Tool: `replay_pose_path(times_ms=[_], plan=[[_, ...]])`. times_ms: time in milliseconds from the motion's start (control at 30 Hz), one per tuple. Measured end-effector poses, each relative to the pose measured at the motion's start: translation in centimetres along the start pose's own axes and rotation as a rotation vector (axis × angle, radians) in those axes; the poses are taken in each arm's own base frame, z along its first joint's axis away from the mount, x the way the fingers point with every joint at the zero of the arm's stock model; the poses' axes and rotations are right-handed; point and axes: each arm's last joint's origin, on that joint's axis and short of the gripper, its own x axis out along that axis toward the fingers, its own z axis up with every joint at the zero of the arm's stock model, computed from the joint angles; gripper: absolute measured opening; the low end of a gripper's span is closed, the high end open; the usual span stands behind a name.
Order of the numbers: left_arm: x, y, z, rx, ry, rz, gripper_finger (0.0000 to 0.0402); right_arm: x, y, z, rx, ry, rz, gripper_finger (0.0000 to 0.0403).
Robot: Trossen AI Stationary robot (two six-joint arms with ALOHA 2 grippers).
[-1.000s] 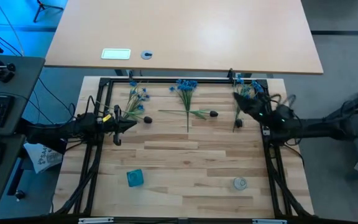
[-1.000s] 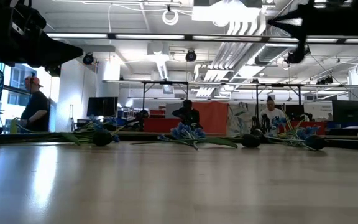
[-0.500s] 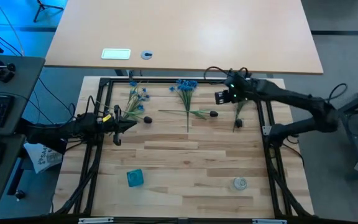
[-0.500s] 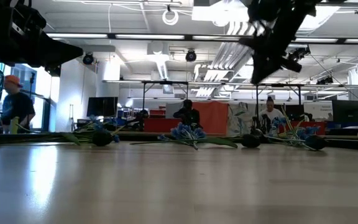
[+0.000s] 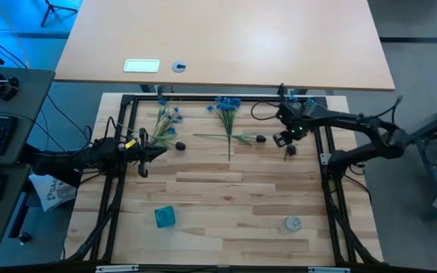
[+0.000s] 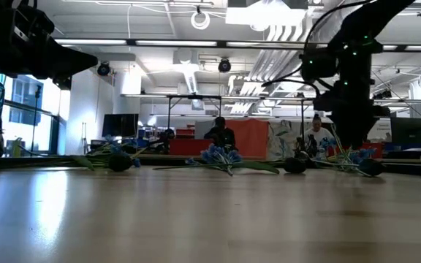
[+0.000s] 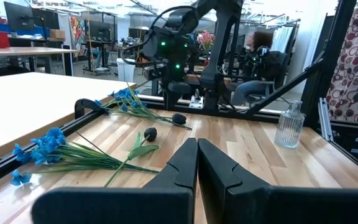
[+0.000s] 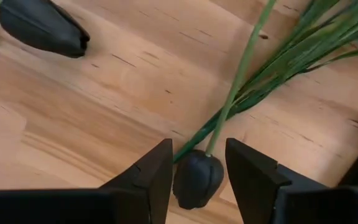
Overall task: Sort flowers into vase by color
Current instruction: Put the right black flower into the blue vase
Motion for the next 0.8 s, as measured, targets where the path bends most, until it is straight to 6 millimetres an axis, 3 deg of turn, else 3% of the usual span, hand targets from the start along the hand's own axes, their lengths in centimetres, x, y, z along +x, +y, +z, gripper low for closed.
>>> replay_pose_path(times_ms=[200,367,800], plan=[[0.0,0.0,0.0,0.000,0.000,0.000,0.0000,1.8,-0.6,-1.0,0.035,-0.018,-0.007,0.0144],[0.0,0.0,0.0,0.000,0.000,0.000,0.0000,3.0,-0.9,-0.4,0.102,-0.065,-0.009,0.0144],[0.0,0.0,0.0,0.000,-0.001,0.000,0.0000,3.3,-1.7,0.2,0.103,-0.080,-0.032,0.0144]])
